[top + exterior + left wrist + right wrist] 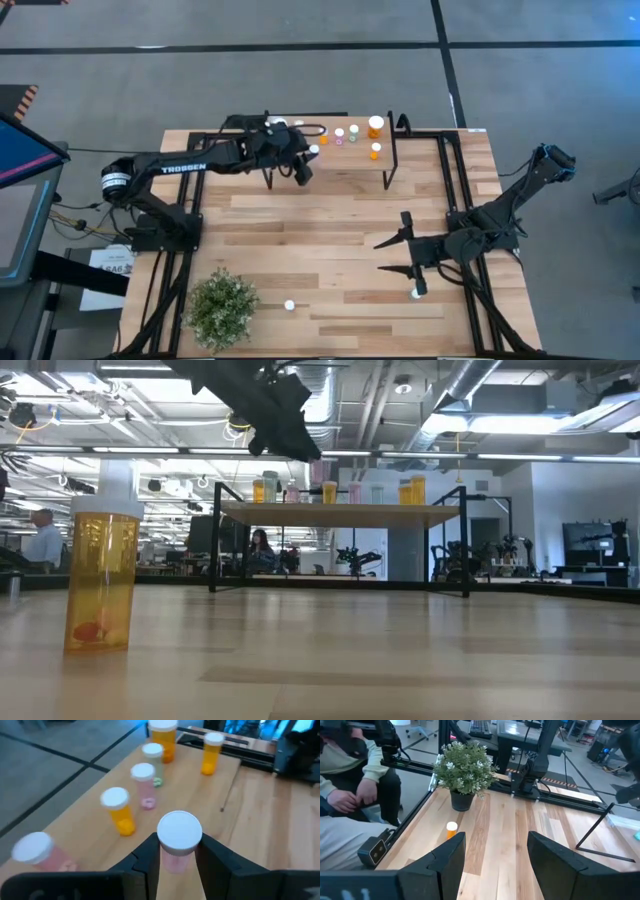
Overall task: Pick and place medicine bottles onto shelf by color
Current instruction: Put the pink pill bottle on the shelf
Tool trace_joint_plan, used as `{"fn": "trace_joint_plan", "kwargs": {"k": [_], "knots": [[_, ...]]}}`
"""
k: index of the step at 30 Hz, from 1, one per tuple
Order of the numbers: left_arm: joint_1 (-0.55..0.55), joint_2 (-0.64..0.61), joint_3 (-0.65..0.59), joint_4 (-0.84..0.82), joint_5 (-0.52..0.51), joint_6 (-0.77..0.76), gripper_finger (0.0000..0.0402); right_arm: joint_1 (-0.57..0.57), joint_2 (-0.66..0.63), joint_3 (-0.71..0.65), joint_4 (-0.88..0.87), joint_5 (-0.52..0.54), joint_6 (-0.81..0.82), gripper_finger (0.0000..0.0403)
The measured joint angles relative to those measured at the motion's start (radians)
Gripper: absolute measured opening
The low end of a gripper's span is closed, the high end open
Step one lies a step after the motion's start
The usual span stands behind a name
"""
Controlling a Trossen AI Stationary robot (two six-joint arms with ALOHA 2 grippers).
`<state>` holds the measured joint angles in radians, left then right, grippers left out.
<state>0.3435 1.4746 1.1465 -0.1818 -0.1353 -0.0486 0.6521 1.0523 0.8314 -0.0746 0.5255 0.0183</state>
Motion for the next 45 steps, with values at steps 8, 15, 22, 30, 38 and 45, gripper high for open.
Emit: {"fn": "trace_joint_plan", "kwargs": {"k": [8,15,22,30,38,45], "knots": [[0.051,0.006,0.0,-0.015,0.035,0.0,0.0096,0.0,0.0,0.0,0.0,0.0,0.0,0.0235],[0.075,0.049,0.002,-0.006,0.062,0.002,0.0096,-0.027,0.0,0.0,0.0,0.0,0.007,0.0235],[0.082,0.08,0.004,0.01,0.069,0.019,0.0096,-0.027,0.0,0.0,-0.001,0.0,0.007,0.0235],[0.082,0.077,0.002,0.01,0.07,0.021,0.0096,-0.027,0.0,0.0,-0.001,0.0,0.008,0.0235],[0.081,0.077,0.002,0.01,0.078,0.037,0.0096,-0.027,0.0,0.0,-0.001,0.0,0.008,0.0235],[0.081,0.077,0.001,0.012,0.078,0.037,0.0096,-0.027,0.0,0.0,-0.001,-0.001,0.008,0.0235]]}}
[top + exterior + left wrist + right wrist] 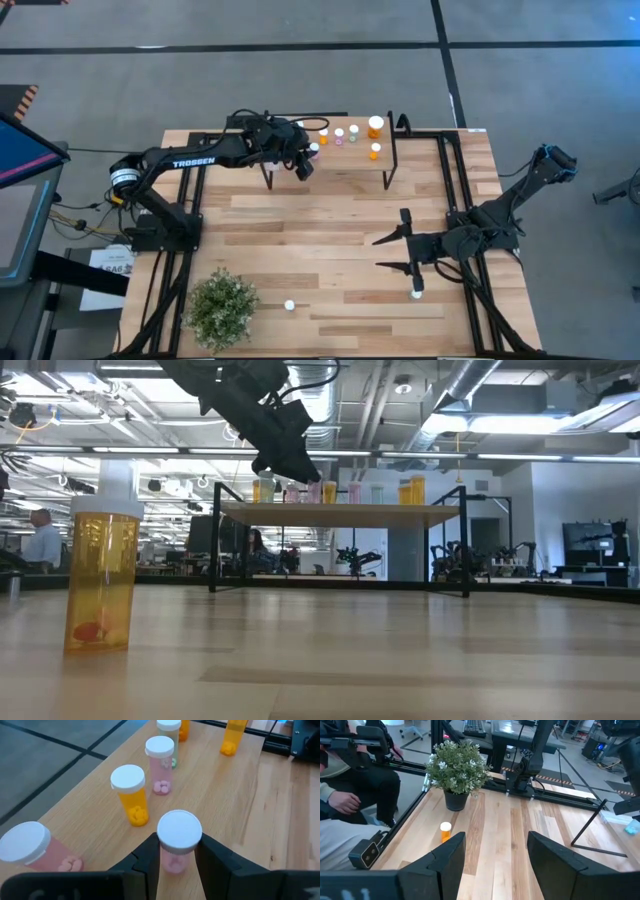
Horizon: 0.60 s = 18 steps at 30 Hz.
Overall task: Pick and place medicine bottles onto shelf by color
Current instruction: Put the pink pill bottle on the shelf
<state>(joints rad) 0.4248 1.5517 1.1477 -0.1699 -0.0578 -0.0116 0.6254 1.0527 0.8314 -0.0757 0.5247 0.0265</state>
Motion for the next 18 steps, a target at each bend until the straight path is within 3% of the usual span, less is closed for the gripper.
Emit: {"fn": "trace_joint_plan", "kwargs": {"k": [6,18], "knots": [[0.0,0.0,0.0,0.0,0.0,0.0,0.01,0.0,0.0,0.0,0.0,0.0,0.0,0.0235],[-0.009,0.0,0.0,-0.001,0.0,0.001,0.0151,0.0,0.0,0.0,0.0,0.0,0.003,0.0235]]}}
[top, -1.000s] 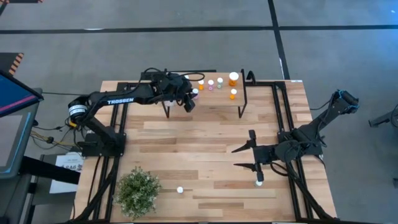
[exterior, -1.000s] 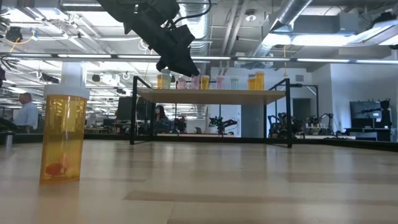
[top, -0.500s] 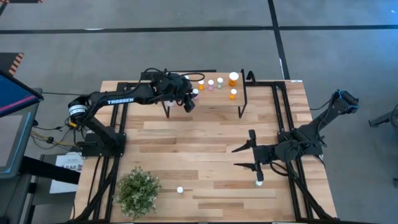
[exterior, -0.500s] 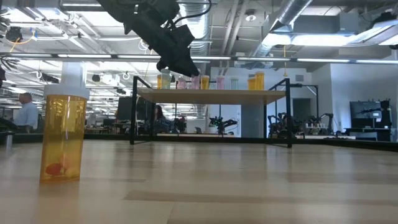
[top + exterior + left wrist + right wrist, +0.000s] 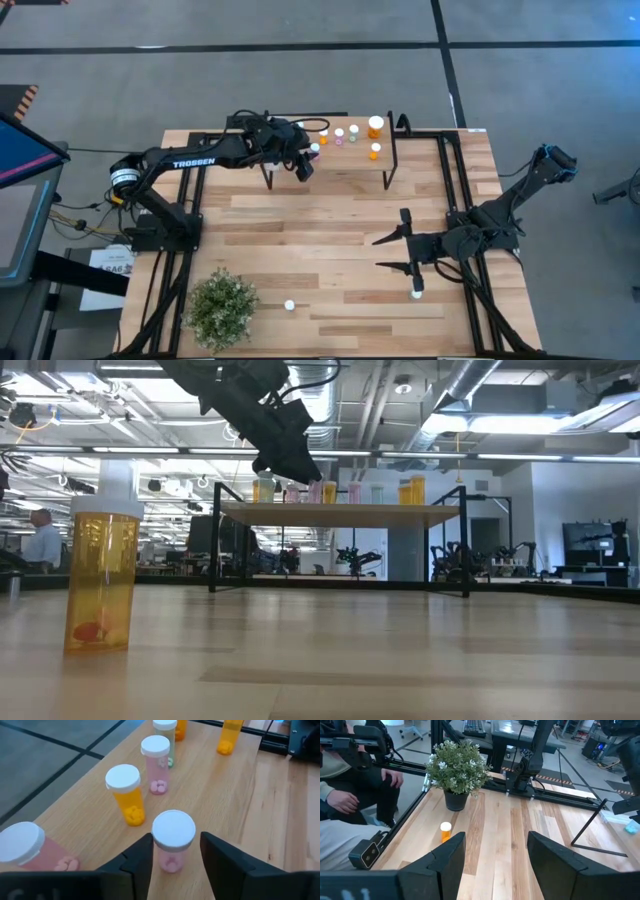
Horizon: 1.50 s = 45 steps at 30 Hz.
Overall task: Pick and place medicine bottles onto shelf by color
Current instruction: Put the pink pill bottle on the shelf, then put the green pill bottle on the shelf
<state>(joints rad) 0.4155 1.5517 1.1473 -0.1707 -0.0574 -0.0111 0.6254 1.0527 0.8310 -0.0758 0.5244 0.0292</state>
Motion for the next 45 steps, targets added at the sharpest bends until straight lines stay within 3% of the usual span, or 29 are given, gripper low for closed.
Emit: {"fn": "trace_joint_plan", "kwargs": {"k": [7,23,31,45], "knots": [[-0.001,0.0,0.001,-0.003,0.0,0.003,0.016,0.0,0.0,0.0,0.0,0.0,0.0,0.0235],[-0.033,-0.003,0.149,-0.176,-0.02,0.046,0.017,0.003,0.0,0.0,-0.011,0.0,0.005,0.0235],[-0.041,-0.076,0.148,-0.177,-0.026,0.06,0.017,0.003,0.0,0.0,-0.043,-0.001,0.03,0.0235],[-0.23,-0.332,-0.078,0.11,0.001,0.062,0.017,0.003,0.0,0.0,-0.058,-0.001,0.052,0.0235]]}}
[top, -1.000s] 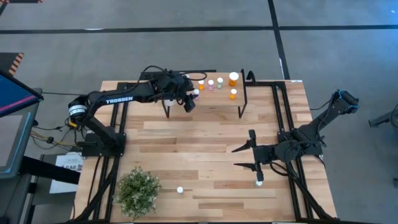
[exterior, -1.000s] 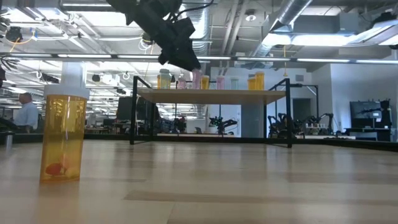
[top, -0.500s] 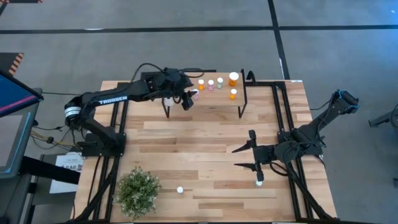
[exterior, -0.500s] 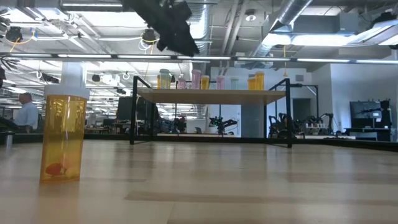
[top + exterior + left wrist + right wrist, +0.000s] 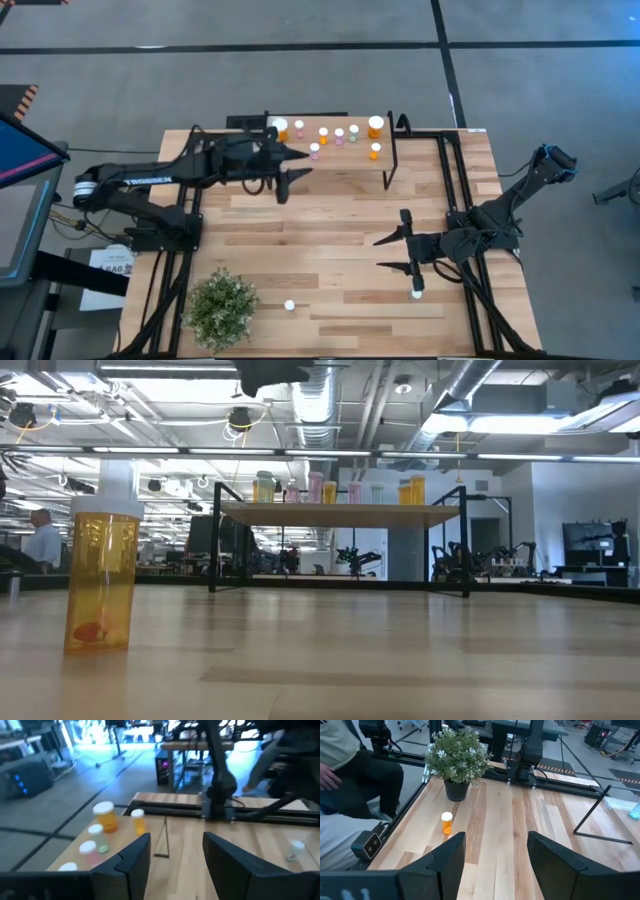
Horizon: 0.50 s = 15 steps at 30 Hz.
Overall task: Pick and place medicine bottles onto shelf by color
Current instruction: Put the green pill bottle on the shelf
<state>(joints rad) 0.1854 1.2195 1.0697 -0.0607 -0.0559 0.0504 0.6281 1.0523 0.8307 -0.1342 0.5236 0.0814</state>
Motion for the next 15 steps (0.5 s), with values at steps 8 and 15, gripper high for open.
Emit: {"fn": "trace_joint_plan", "kwargs": {"k": [8,15], "knots": [[-0.064,-0.034,-0.042,0.011,0.004,0.035,0.017,0.0,0.0,0.0,-0.003,-0.002,0.0,0.0235],[-0.066,-0.07,-0.042,-0.009,0.033,0.035,0.017,-0.008,0.0,0.0,-0.018,-0.002,-0.001,0.0235]]}}
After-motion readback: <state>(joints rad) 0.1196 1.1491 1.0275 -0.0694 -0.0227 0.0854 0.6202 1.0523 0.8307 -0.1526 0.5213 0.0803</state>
